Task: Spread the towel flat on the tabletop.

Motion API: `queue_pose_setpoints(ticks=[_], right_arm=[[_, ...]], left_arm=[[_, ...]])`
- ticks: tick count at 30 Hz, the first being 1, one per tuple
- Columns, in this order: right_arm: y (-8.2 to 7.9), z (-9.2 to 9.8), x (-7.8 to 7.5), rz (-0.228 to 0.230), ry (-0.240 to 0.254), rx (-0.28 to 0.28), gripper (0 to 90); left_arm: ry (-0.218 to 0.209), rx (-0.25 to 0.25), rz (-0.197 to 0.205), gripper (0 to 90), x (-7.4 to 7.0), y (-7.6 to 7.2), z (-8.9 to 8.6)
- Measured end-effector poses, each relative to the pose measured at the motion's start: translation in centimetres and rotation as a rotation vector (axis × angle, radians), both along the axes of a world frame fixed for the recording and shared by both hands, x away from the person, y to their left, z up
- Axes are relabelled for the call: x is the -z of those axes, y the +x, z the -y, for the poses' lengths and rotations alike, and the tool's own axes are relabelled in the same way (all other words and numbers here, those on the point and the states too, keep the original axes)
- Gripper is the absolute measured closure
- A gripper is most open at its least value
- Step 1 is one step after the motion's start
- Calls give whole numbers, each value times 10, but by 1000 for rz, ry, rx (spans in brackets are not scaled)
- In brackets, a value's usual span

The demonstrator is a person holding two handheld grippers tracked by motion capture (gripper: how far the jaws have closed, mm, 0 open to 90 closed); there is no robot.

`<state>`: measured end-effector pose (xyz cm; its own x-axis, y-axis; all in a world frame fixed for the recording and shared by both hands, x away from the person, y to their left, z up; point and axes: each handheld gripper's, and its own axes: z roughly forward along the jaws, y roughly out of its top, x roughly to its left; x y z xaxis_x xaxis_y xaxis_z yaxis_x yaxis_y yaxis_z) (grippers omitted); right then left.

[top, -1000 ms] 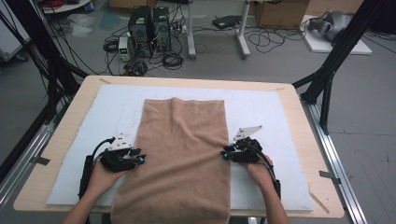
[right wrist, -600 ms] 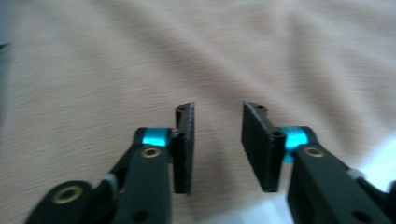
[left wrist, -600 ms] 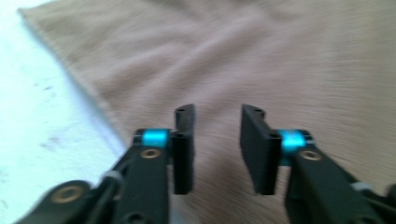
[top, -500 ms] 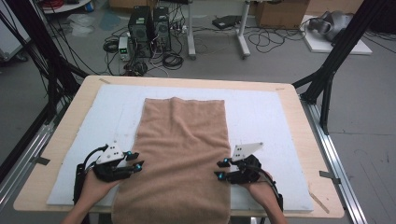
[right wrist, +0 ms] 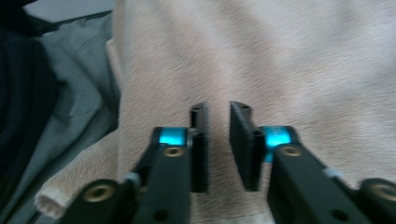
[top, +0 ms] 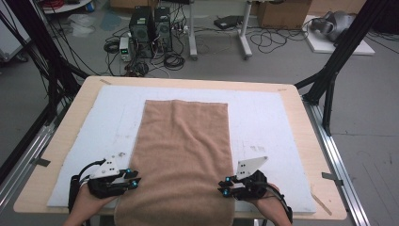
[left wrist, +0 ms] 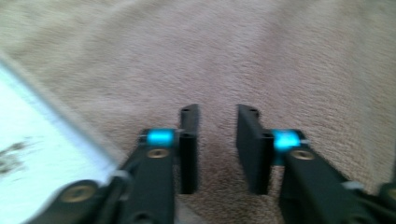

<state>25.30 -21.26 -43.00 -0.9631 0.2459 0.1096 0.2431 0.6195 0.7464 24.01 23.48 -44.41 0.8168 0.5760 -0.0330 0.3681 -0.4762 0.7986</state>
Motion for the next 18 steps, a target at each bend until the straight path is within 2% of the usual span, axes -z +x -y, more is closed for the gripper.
queue_pose_setpoints(ticks=[2, 3, 4, 5, 9, 11, 14, 16, 18], right_arm=[[4, -3, 6, -21, -6, -3, 705], [4, -4, 10, -26, -6, -10, 710], [3, -6, 14, -29, -29, -22, 720], [1, -5, 16, -13, -22, -26, 735], [-4, 4, 15, -28, -21, -30, 743], [-5, 4, 11, -30, -19, -28, 700], [1, 4, 4, -21, 31, 25, 645], [9, 4, 1, -8, 44, 71, 609], [17, 4, -3, -5, 64, 105, 524]], left_arm=[[21, 4, -4, 628, 5, -1, 0], [14, -1, 8, 629, 6, -4, -1], [5, -1, -3, 631, 6, -5, -2], [5, 1, -7, 634, 6, -7, -3], [16, 23, -17, 638, 3, -13, -6], [7, 25, -15, 627, 2, -14, -7], [-26, 9, -2, 562, -3, -12, -7], [-45, -3, 7, 518, -7, -6, -5], [-56, -8, 18, 485, -11, 0, -3]])
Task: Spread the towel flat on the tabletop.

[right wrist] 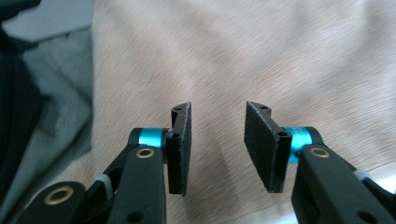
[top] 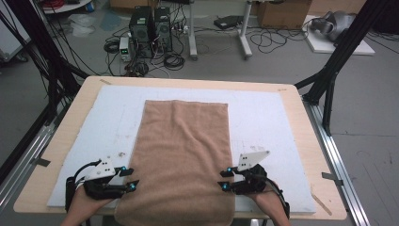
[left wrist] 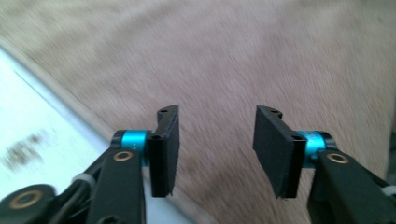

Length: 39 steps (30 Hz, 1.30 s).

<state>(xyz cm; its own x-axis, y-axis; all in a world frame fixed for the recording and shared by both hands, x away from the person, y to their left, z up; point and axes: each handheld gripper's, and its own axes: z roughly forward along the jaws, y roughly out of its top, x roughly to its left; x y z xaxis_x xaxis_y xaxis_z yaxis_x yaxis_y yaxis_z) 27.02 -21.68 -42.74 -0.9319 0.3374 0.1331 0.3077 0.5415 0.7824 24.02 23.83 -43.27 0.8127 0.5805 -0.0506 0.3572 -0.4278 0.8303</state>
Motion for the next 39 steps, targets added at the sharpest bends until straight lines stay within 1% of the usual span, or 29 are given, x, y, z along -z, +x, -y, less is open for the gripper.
queue_pose_setpoints(ticks=[2, 4, 6, 8, 10, 11, 13, 15, 17, 19, 20, 22, 23, 26, 27, 30, 33, 35, 39], right_arm=[[9, -1, -3, -3, 14, 31, 461], [16, -2, -7, 8, 20, 71, 374], [25, -2, -11, 6, 22, 96, 329], [32, -1, -16, 7, 25, 117, 290], [38, 0, -20, 10, 28, 129, 267], [41, 0, -23, 16, 27, 138, 256], [44, -1, -27, 21, 34, 146, 246], [46, -3, -32, 40, 29, 145, 230], [48, -4, -37, 59, 25, 149, 225], [51, -6, -40, 63, 21, 149, 222], [51, -6, -41, 57, 23, 152, 221], [55, -7, -43, 60, 21, 149, 217], [57, -8, -43, 61, 16, 149, 215], [61, -9, -43, 59, 21, 156, 210], [63, -10, -42, 65, 21, 158, 208], [64, -12, -41, 59, 14, 162, 205], [63, -15, -40, 53, 9, 156, 204], [63, -17, -40, 56, 1, 151, 204], [62, -15, -39, 54, 0, 151, 204]], left_arm=[[-21, -13, 6, 449, -4, 6, 2], [-31, -18, 9, 423, -8, 13, 4], [-45, -29, 10, 389, -10, 19, 6], [-38, -44, 14, 361, -12, 25, 6], [-41, -63, 17, 338, -14, 30, 5], [-50, -72, 11, 336, -15, 32, 4], [-56, -82, 2, 327, -16, 35, 3], [-40, -81, -2, 325, -19, 37, 3], [-21, -81, 7, 324, -25, 39, 4], [-32, -84, 10, 322, -30, 40, 5], [-24, -79, 16, 321, -33, 41, 5], [-16, -77, 21, 318, -36, 43, 5], [-21, -76, 19, 313, -37, 44, 5], [-24, -73, 15, 309, -37, 46, 5], [-26, -74, 13, 307, -37, 47, 5], [-27, -70, 5, 306, -36, 48, 5], [-19, -62, 6, 306, -35, 48, 5], [-13, -62, 5, 307, -35, 47, 6], [-8, -59, 4, 307, -34, 46, 7]])
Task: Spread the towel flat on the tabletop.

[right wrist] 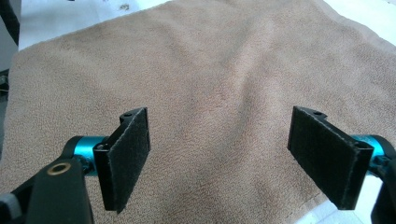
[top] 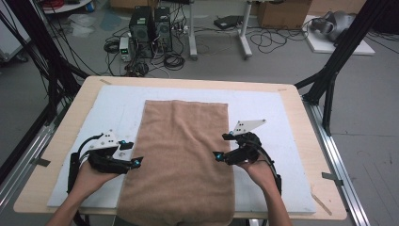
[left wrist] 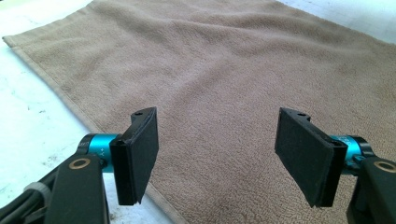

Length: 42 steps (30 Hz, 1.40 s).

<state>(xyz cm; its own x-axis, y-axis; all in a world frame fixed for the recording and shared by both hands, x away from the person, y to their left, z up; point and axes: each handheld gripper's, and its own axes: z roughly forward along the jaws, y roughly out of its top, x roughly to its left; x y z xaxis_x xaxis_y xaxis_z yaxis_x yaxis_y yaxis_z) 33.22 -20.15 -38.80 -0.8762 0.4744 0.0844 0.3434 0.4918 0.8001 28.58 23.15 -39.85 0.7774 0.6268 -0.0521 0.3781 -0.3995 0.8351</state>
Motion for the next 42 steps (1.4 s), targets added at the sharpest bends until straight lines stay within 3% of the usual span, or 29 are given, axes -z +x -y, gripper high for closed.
queue_pose_setpoints(ticks=[36, 42], right_arm=[[-5, 4, -4, 11, -10, -6, 203], [0, 4, -4, 6, -6, -1, 203]], left_arm=[[4, 8, -5, 310, 6, 0, -4], [-13, 1, 6, 311, 4, 3, 0]])
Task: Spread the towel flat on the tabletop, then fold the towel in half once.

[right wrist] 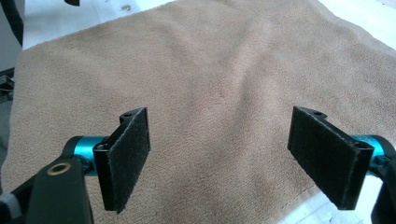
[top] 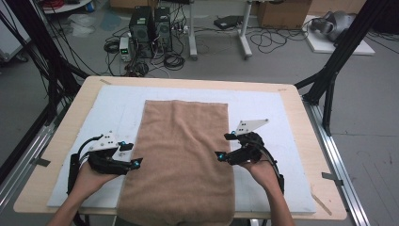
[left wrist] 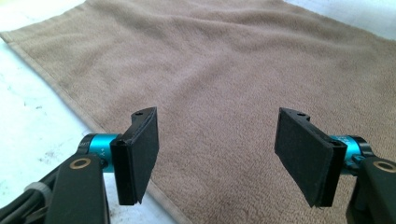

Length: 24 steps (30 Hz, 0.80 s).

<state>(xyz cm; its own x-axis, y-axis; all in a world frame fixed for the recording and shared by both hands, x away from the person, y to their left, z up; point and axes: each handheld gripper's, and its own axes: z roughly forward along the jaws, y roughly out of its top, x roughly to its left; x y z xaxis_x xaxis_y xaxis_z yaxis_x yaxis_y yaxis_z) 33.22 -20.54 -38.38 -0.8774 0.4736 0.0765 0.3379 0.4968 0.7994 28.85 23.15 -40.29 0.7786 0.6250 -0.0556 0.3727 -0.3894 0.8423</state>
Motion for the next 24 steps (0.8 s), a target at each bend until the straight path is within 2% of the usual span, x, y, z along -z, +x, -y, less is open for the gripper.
queue_pose_setpoints(ticks=[4, 6, 10, 12, 15, 17, 22, 24], right_arm=[[9, -6, 2, -9, -8, 1, 203], [15, -9, 2, -9, -10, 10, 204], [35, -14, -1, -21, -26, 29, 205], [45, -16, -4, -20, -29, 39, 206], [62, -16, -5, -30, -42, 66, 208], [70, -16, -4, -38, -38, 81, 208], [83, -15, 2, -43, -56, 103, 223], [88, -14, 5, -51, -63, 119, 229]], left_arm=[[-3, 1, 2, 315, -3, 16, 10], [14, -7, 8, 316, -5, 29, 17], [-8, -21, -3, 325, -10, 53, 26], [-22, -49, -7, 328, -11, 66, 27], [-5, -80, -8, 330, -12, 79, 29], [-22, -93, -10, 331, -12, 86, 29], [8, -119, -26, 336, -12, 100, 28], [1, -132, -28, 342, -12, 106, 26]])
